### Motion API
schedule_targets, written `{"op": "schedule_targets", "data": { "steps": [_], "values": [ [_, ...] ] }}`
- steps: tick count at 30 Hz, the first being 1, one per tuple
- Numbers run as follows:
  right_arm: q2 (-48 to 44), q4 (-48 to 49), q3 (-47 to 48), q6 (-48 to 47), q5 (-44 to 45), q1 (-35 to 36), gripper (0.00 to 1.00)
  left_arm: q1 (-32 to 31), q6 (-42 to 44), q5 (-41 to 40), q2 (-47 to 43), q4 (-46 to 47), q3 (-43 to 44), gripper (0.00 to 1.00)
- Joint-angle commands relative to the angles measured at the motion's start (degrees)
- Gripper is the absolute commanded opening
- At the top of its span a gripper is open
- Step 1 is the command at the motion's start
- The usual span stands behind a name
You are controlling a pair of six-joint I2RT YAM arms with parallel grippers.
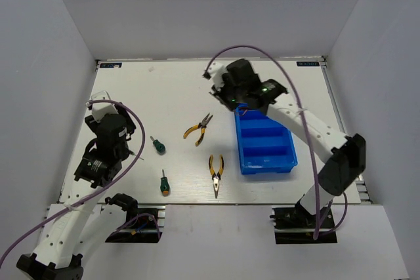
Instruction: Sort the tools into containers
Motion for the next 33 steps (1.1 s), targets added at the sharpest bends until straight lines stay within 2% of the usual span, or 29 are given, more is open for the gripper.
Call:
{"op": "schedule_targets", "data": {
  "steps": [1, 6, 9, 15, 19, 28, 33],
  "values": [
    [-5.59, 3.02, -3.87, -14.04, -7.60, -7.66, 0.00, 0.29, 0.51, 1.27, 0.83, 1.45, -0.68, 0.72],
    [-6.21, 4.94, -7.12, -21.70, -19.56, -16.83, 0.00, 0.29, 1.03, 2.33, 1.97, 1.45, -0.68, 0.72],
    [-4.63, 5.03, -7.74, -32.76, -27.10, -23.24, 0.00, 0.29, 1.03, 2.85, 2.50, 1.45, -0.68, 0.72],
    [-0.07, 4.68, -8.80, -47.16, -33.99, -29.13, 0.00, 0.29, 1.03, 3.38, 3.03, 1.97, -0.68, 0.72],
    [3.01, 3.81, -9.24, -55.53, -38.99, -31.52, 0.00, 0.29, 2.35, 6.54, 4.25, 3.29, -0.68, 0.73],
    [10.74, 5.47, -7.83, -62.40, -37.16, -32.75, 0.00, 0.29, 4.72, 11.90, 7.07, 3.82, -0.68, 0.74],
    [13.30, 9.78, -8.27, -61.35, -33.83, -32.58, 0.02, 0.29, 5.25, 16.64, 9.26, 5.40, -1.30, 0.81]
  ]
}}
